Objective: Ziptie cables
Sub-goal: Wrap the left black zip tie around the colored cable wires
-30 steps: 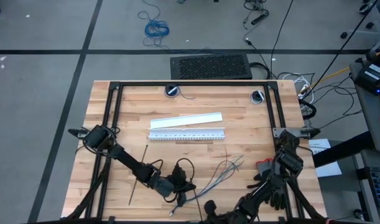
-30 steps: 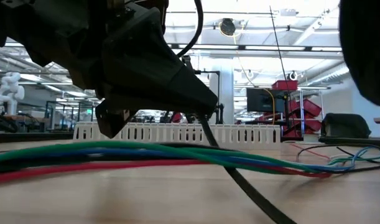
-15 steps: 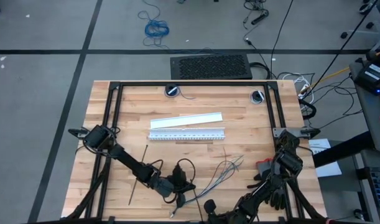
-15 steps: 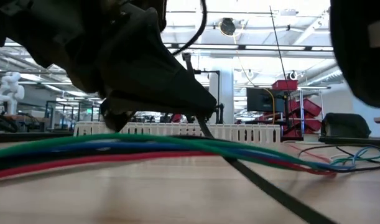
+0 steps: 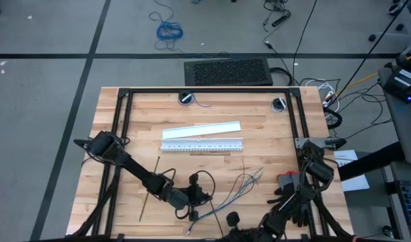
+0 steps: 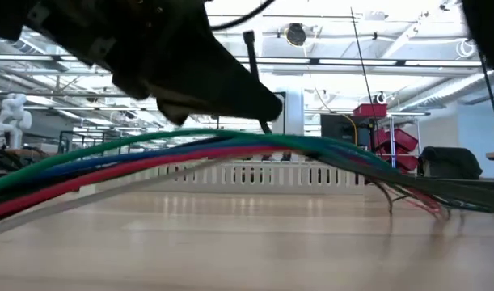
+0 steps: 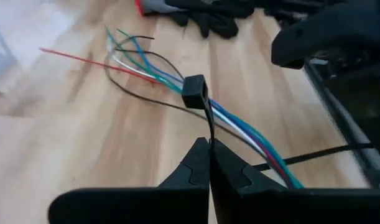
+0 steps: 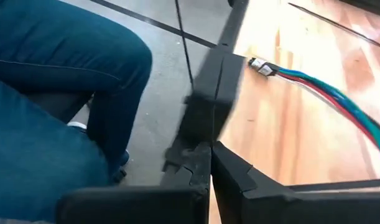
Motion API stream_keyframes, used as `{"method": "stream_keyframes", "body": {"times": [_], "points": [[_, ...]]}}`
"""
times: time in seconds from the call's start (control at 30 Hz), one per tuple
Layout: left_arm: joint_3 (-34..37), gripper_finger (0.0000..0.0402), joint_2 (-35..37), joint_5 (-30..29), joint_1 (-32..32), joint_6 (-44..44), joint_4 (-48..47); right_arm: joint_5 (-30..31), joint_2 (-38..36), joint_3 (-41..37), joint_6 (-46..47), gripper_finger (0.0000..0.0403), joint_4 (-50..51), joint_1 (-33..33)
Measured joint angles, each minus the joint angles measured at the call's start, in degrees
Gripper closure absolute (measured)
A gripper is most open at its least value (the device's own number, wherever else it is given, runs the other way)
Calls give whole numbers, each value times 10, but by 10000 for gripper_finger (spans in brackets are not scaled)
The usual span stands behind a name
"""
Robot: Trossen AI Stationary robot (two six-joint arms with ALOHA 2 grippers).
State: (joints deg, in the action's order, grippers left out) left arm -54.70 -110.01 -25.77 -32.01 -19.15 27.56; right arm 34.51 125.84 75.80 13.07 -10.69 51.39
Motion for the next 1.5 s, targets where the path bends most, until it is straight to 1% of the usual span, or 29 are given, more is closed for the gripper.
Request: {"method": "stream_keyframes", "body": {"times": [0.17,0.3,0.4,0.47,0.53,0.63,0.73,0.87,1.0,1.2,1.27,1.4,1.5], "points": [[0,401,28,-12,-9,21,-65,-6,-5,-16,6,403,-16,-18],[0,402,33,-35,-24,47,-91,0,-37,-44,11,403,-39,-24],[0,401,33,-57,-33,64,-87,1,-70,-88,30,403,-85,-34],[0,402,33,-67,-36,67,-86,-5,-90,-126,50,403,-139,-46],[0,402,33,-75,-39,84,-80,-28,-105,-163,76,403,-197,-64],[0,401,33,-79,-41,121,-63,-99,-111,-206,101,403,-280,-94],[0,402,33,-78,-41,146,-65,-156,-111,-225,133,403,-323,-125],[0,401,33,-97,-40,180,-73,-179,-111,-226,153,403,-319,-158],[0,402,33,-122,-40,184,-90,-196,-111,-227,201,403,-342,-191],[0,402,33,-146,-41,163,-102,-182,-112,-226,266,403,-407,-197],[0,402,33,-173,-43,145,-120,-174,-112,-226,288,403,-402,-197],[0,402,33,-250,-48,89,-163,-136,-112,-226,317,403,-371,-193],[0,401,33,-269,-51,76,-165,-120,-111,-226,335,403,-356,-193]]}}
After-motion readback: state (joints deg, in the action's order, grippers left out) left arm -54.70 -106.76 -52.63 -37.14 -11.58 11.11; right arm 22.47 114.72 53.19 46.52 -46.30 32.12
